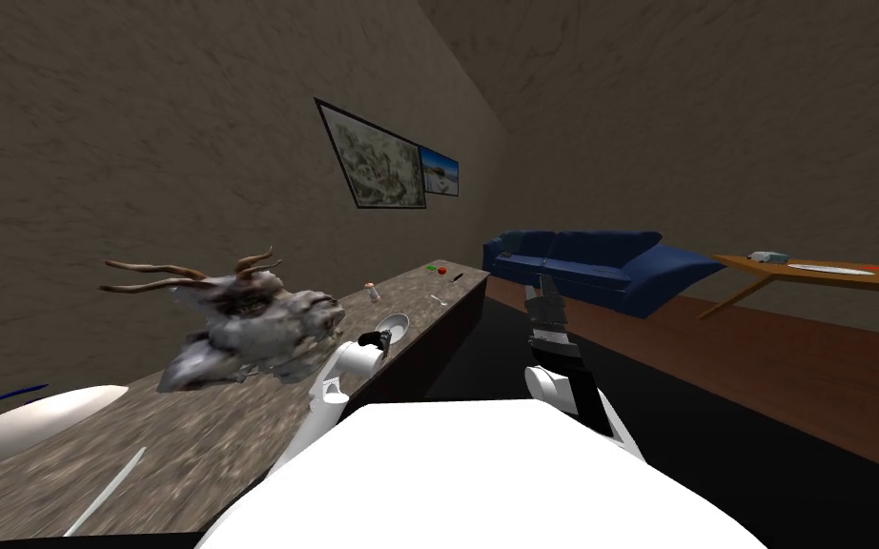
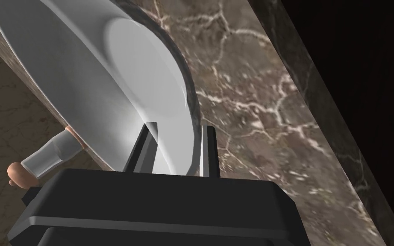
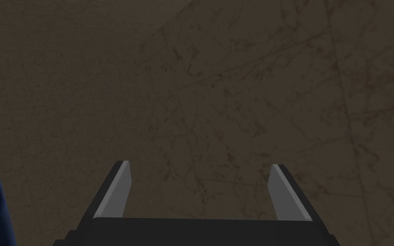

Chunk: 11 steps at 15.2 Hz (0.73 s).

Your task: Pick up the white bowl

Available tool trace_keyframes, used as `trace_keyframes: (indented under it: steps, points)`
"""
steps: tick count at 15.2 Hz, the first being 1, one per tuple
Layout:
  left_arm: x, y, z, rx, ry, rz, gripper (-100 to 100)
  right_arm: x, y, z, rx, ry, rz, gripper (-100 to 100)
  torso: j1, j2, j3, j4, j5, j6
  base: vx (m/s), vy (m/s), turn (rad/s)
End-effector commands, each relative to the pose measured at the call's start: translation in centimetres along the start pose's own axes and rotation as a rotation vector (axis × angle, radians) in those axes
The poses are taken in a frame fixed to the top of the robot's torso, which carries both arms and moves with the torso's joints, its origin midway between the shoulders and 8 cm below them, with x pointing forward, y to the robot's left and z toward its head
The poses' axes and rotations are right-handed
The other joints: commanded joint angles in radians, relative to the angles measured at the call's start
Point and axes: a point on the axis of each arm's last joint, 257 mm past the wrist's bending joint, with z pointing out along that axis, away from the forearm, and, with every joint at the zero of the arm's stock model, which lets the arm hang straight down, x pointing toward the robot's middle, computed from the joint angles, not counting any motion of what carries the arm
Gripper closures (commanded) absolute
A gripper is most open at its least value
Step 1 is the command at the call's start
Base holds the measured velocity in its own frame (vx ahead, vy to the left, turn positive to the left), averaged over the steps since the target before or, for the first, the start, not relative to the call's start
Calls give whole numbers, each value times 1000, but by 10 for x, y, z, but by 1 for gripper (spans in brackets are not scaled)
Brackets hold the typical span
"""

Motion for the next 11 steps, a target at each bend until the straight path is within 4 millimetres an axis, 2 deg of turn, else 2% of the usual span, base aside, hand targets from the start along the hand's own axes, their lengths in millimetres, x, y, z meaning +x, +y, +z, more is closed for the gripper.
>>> trace_keyframes:
  steps: [1,3,4,10,11]
  points:
    - [0,0,0,0,0,0,100,0,0,0,0,0,0,0,0,0,0,0,0,0,0,0,0]
    - [0,0,0,-2,1,-1,100,0,0,0,0,0,0,0,0,0,0,0,0,0,0,0,0]
    - [3,2,-8,0,3,3,100,0,0,0,0,0,0,0,-1,0,0,0,-1,0,11,3,26]
    - [8,6,-26,0,8,10,100,0,0,0,0,0,0,0,-1,0,1,1,-1,0,21,3,27]
    - [6,5,-22,2,7,9,100,0,0,0,0,0,0,0,-1,1,1,1,-1,0,9,1,8]
